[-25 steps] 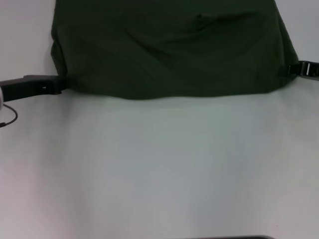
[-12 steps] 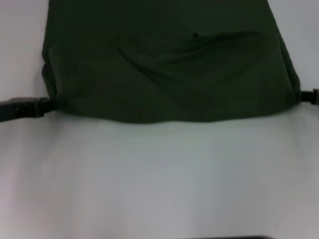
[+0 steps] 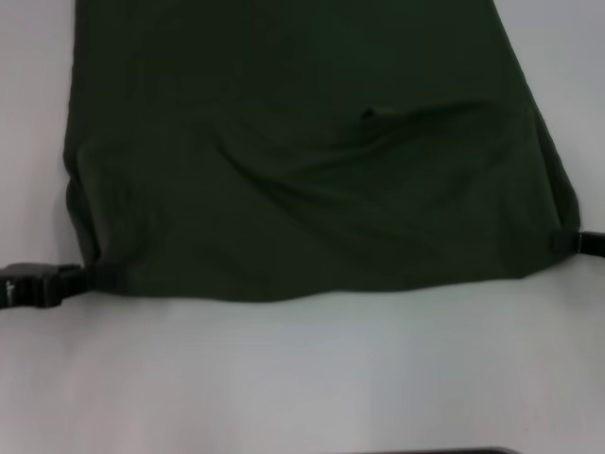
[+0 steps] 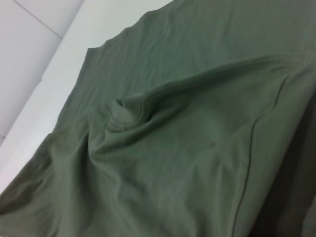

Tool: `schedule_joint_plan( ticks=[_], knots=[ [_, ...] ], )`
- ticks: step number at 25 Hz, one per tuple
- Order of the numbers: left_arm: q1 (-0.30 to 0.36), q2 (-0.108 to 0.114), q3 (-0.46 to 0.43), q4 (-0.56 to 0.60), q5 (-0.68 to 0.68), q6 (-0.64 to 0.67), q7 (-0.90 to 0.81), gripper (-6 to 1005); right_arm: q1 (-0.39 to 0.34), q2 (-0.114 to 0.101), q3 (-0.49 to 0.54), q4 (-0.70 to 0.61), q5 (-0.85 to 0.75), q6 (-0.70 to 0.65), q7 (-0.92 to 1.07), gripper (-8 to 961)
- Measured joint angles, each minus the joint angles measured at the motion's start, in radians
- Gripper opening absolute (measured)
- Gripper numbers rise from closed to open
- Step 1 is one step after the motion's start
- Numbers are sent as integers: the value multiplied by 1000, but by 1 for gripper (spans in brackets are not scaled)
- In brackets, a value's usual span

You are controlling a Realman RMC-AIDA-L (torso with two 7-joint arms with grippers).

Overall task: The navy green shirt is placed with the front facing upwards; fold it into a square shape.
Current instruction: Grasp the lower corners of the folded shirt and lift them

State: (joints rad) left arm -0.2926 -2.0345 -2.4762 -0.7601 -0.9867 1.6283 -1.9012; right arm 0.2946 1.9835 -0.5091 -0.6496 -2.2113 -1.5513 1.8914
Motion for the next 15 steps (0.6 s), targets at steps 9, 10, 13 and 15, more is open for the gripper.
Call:
schedule_joint_plan(
  ticks=[9,10,13,15],
  knots=[
    [39,14,3,-7,15,69,9,53,-54,10,8,1,-5,-56,-37,33],
    [40,15,2,-8,24,76,10,53,-61,10,11,1,-5,-63,-41,33],
    [41,16,0,-8,51,101,14,53,-78,9,31,1,-5,-88,-55,34],
    [43,16,0,-8,58,111,15,53,-89,7,48,1,-6,-105,-62,34]
  ],
)
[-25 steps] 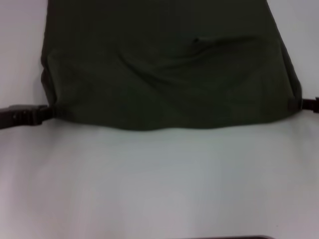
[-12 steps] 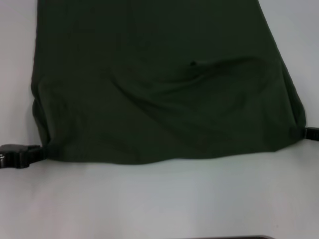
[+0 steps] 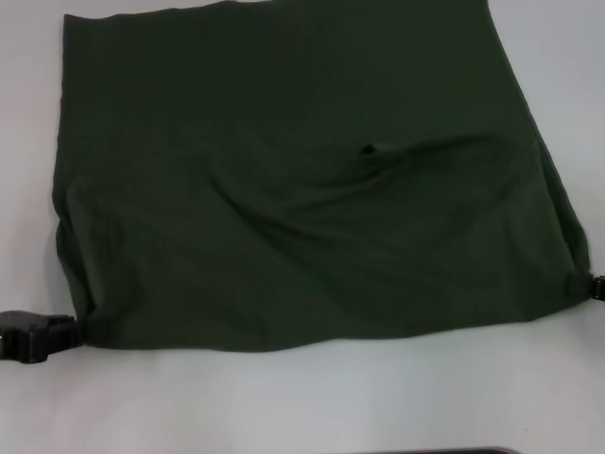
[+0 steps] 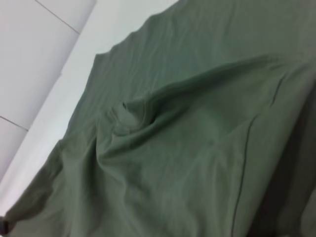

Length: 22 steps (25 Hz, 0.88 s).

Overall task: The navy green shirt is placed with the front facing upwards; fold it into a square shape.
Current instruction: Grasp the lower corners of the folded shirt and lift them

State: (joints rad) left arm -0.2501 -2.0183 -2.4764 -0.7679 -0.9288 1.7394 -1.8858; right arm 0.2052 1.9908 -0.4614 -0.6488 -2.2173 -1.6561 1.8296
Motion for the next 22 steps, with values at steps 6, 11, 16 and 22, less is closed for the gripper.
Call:
schedule_joint_plan(
  ticks=[6,11,16,22],
  knots=[
    [5,2,-1,0,25,31,3,52,-25,-7,42,0,-1,-36,-7,34],
    [9,8,-2,1,27,48,12,51,-36,-5,45,0,-12,-51,-11,34],
    [13,10,-12,2,27,89,42,50,-49,1,46,0,-22,-77,-29,33],
    [16,13,-20,1,27,114,56,50,-66,9,59,1,-26,-90,-44,34]
  ],
)
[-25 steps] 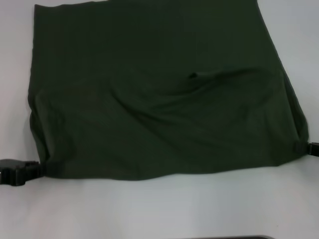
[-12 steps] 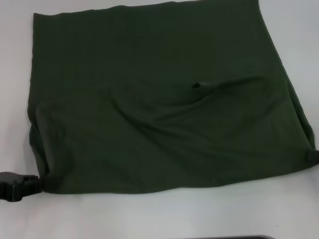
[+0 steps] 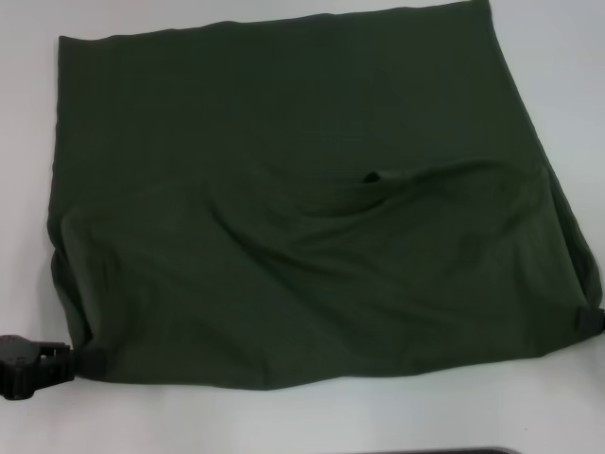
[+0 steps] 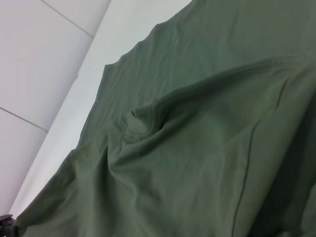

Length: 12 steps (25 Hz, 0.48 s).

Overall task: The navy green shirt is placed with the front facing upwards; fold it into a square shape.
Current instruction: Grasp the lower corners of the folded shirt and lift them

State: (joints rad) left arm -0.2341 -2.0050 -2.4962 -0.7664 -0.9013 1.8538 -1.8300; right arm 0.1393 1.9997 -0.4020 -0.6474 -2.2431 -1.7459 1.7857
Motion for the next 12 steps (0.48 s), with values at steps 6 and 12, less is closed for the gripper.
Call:
schedule_joint_plan(
  ticks=[6,12],
  knots=[
    [-15,1,1,14,47,-59,-5,50,0,-4,11,3,0,5,-1,34],
    [-38,0,-1,50,98,-91,1,50,-8,-12,35,9,-1,9,5,33]
  ],
)
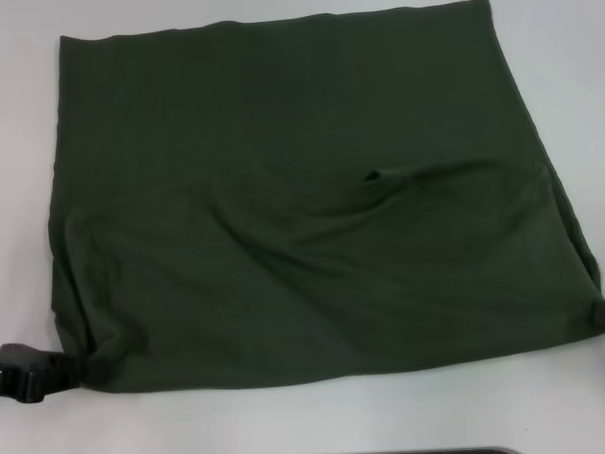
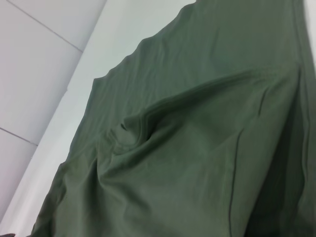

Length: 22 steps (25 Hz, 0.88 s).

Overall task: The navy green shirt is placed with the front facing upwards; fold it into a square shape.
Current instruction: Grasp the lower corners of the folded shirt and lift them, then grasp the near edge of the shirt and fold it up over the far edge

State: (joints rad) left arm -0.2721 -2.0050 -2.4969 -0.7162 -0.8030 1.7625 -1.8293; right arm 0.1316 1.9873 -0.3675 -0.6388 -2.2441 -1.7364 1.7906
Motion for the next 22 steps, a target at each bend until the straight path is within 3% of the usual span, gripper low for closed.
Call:
schedule_joint_plan(
  ticks=[22],
  knots=[
    [-2,18,-10,-10,-1,22,13,50,-4,-4,80,1,-45,-3,1,34]
  ],
)
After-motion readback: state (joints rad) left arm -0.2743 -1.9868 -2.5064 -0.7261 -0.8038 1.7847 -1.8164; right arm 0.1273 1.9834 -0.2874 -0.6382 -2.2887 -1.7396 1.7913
